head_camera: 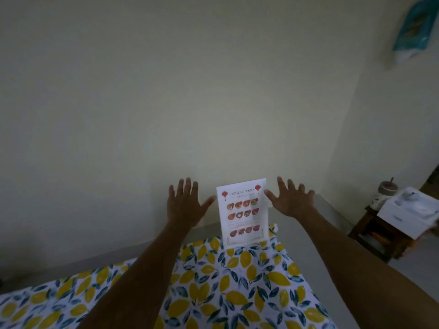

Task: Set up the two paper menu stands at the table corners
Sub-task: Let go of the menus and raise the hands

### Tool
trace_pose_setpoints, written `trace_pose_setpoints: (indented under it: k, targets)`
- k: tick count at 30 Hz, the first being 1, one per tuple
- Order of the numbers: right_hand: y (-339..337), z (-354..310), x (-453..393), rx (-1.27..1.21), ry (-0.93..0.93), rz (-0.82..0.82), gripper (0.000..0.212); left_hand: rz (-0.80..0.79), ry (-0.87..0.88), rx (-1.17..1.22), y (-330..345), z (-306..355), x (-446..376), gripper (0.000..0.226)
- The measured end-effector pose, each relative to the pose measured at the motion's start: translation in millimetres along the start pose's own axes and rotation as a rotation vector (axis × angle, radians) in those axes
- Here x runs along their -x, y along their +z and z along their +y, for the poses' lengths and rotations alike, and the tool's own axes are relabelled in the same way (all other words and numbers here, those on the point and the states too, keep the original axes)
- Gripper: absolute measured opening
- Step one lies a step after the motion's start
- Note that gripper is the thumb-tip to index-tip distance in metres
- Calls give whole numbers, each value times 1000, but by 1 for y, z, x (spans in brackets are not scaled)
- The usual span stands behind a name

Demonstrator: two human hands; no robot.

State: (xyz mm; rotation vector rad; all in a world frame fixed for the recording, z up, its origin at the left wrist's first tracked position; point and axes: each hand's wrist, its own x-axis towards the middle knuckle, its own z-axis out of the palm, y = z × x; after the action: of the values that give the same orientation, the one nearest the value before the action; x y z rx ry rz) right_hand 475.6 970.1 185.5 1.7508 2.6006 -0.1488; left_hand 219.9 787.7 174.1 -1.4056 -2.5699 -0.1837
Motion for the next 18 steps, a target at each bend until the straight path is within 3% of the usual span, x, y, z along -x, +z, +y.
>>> trace_pose_setpoints:
  k: [9,18]
  targets:
    - [-74,-114,145,-12,-61,113,90,91,38,2,-117,-110,90,105]
    - [-104,-272,276,-12,-200,147,91,101,-30,-62,-194,-268,206,106]
